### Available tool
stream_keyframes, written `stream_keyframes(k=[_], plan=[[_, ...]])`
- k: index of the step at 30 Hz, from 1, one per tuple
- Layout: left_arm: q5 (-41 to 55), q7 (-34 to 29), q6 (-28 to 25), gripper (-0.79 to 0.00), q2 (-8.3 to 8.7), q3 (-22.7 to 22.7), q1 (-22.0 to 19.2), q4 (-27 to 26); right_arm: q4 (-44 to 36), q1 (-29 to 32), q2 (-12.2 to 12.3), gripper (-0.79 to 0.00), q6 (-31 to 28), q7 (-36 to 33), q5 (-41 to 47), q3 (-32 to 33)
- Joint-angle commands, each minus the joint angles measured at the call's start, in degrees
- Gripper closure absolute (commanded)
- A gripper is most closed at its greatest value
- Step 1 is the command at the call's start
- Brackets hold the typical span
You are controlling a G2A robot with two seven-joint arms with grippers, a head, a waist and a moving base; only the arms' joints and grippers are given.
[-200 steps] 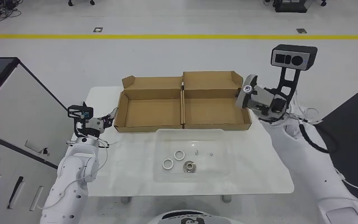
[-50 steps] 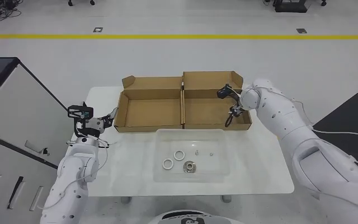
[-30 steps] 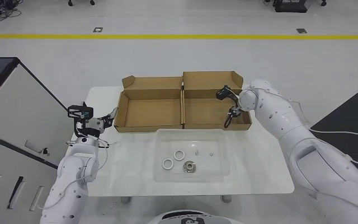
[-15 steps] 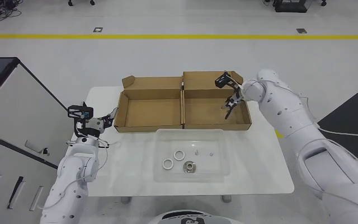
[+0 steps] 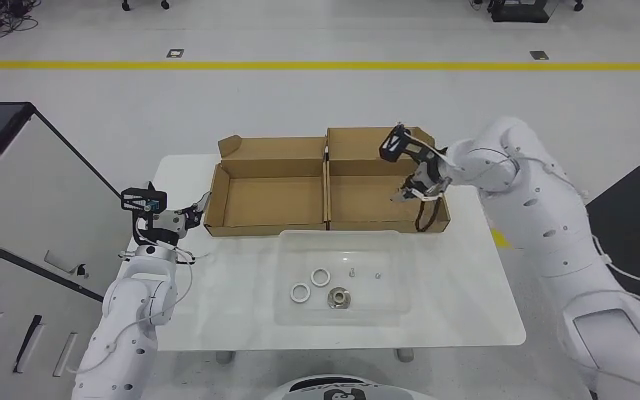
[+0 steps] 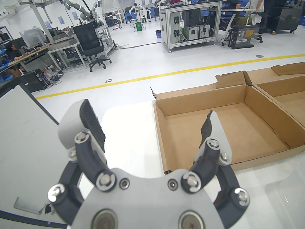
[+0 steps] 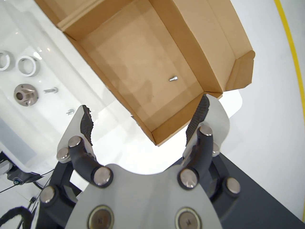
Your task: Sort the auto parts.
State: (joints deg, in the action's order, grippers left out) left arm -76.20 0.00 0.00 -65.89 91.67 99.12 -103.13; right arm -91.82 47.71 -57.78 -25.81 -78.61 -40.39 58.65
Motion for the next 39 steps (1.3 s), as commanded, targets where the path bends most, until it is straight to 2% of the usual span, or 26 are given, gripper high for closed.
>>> stream_keyframes(k=[1,7,17,34,39], plan=[[0.0,0.0,0.0,-0.785,0.0,0.0,0.0,0.0,-3.89,1.22,0.66,-0.785,0.61,-0.48,2.25,-0.53],[0.0,0.0,0.0,-0.785,0.0,0.0,0.0,0.0,-10.23,1.31,2.75,-0.785,1.89,-1.76,5.59,-5.79],[0.0,0.0,0.0,-0.785,0.0,0.0,0.0,0.0,-12.75,-1.54,5.05,-0.785,2.49,-2.36,9.88,-16.8],[0.0,0.0,0.0,-0.785,0.0,0.0,0.0,0.0,-13.73,-1.29,5.39,-0.785,2.04,-1.9,8.9,-17.75],[0.0,0.0,0.0,-0.785,0.0,0.0,0.0,0.0,-16.5,-3.12,5.97,-0.785,4.16,-4.03,8.39,-22.78]])
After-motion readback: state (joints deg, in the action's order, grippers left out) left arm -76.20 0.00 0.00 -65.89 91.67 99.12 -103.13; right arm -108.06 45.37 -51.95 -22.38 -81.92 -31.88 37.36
